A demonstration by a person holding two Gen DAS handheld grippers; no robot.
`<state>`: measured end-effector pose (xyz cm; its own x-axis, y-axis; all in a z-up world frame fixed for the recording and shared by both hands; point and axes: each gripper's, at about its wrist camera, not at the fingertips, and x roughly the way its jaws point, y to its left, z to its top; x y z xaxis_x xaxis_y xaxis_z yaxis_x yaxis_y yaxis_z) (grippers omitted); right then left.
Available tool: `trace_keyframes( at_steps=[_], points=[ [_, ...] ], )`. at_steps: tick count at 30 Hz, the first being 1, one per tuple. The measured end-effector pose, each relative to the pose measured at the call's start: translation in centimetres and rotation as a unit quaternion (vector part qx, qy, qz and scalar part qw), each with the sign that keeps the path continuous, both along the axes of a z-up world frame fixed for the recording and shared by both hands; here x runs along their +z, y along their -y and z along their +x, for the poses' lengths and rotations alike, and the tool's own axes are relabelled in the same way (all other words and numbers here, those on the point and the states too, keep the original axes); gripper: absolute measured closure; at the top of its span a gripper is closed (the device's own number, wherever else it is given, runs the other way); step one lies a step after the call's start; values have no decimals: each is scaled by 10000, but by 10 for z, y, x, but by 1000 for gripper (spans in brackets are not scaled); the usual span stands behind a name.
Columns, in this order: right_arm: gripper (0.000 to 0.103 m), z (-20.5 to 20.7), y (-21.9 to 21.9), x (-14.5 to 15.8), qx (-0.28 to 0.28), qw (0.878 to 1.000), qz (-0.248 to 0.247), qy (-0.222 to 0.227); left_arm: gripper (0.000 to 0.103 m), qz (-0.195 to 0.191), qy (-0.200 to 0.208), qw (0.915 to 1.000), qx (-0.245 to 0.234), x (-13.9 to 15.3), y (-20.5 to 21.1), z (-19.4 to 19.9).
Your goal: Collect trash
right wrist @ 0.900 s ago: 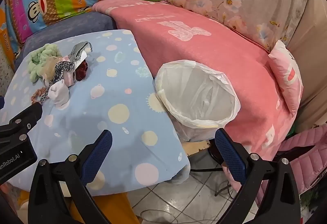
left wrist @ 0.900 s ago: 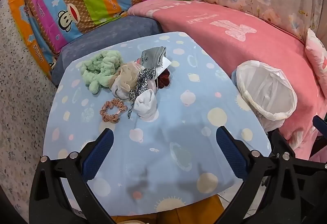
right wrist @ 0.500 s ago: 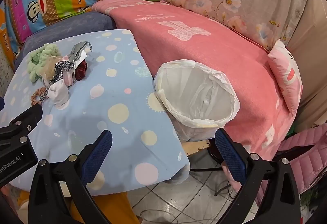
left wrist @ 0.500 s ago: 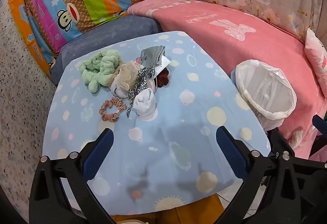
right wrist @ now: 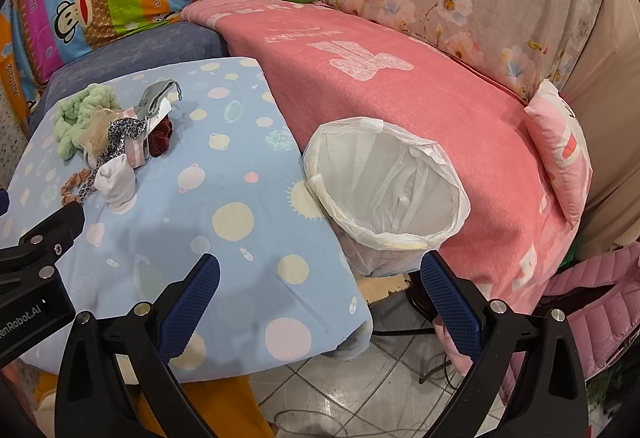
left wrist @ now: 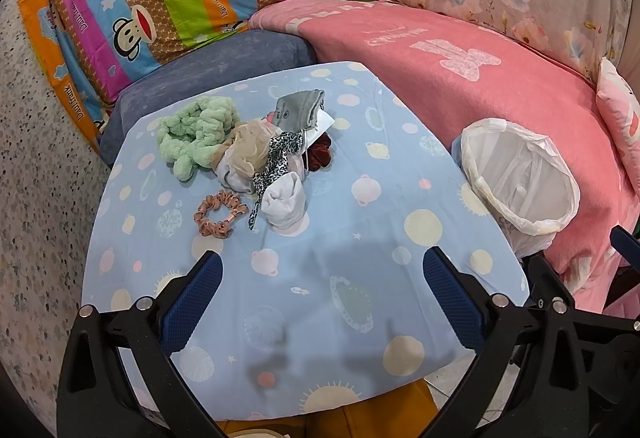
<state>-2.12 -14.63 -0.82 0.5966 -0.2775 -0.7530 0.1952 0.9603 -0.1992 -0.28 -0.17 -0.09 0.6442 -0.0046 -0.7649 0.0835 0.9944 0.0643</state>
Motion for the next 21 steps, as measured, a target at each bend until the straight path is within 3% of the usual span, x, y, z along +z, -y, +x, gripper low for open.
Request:
trace_keyframes(
  at_steps=[21],
  points=[
    [7, 1, -5, -1, -5, 10000, -54, -16, 7, 40, 65, 10000, 62, 2, -4, -1]
  ],
)
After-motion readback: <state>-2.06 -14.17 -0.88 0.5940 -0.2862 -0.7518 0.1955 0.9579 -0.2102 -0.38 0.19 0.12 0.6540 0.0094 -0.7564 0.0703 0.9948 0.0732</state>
